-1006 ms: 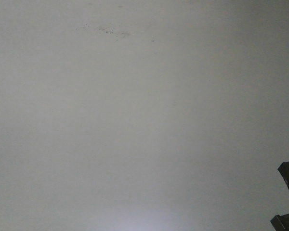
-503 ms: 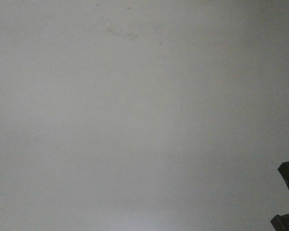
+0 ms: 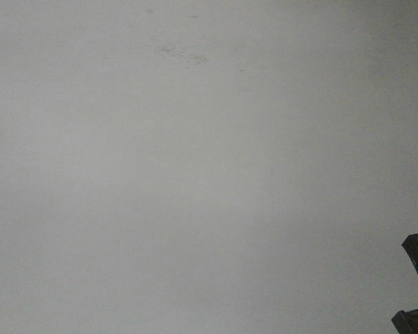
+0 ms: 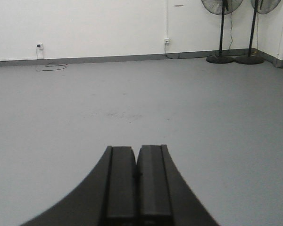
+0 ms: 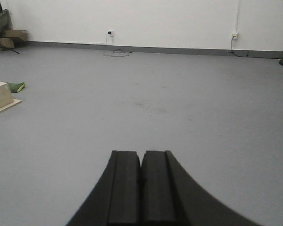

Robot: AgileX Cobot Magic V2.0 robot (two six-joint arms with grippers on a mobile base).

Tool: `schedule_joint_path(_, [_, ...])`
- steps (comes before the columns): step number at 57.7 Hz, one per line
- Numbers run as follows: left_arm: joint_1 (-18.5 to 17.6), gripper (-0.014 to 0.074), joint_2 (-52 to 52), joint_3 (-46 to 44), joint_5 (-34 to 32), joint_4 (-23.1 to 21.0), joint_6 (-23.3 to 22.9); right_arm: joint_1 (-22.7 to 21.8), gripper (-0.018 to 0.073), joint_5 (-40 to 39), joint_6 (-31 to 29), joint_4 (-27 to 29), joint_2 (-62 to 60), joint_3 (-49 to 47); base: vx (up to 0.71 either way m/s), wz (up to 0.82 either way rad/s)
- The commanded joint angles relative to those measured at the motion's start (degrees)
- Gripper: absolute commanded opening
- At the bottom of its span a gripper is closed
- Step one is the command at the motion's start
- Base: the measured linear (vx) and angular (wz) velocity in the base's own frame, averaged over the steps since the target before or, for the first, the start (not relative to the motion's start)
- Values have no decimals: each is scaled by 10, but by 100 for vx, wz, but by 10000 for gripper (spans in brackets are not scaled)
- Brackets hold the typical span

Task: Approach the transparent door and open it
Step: 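Turn the base from the wall toward the glass door area, then drive the base forward to the white-framed sliding glass door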

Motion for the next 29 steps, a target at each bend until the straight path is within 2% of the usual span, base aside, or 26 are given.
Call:
schedule_joint_path(1, [-2, -6, -7, 18, -48, -4, -3, -3, 0, -47, -6, -2, -8, 8, 23, 27])
schedule_joint_path(14, [-2, -6, -7, 18, -48, -4, -3, -3, 0, -47, -6, -2, -8, 8, 26, 37])
schedule_joint_path(29, [-2, -6, -7, 18, -48, -4, -3, -3, 0, -47, -6, -2, -8, 8, 32, 51])
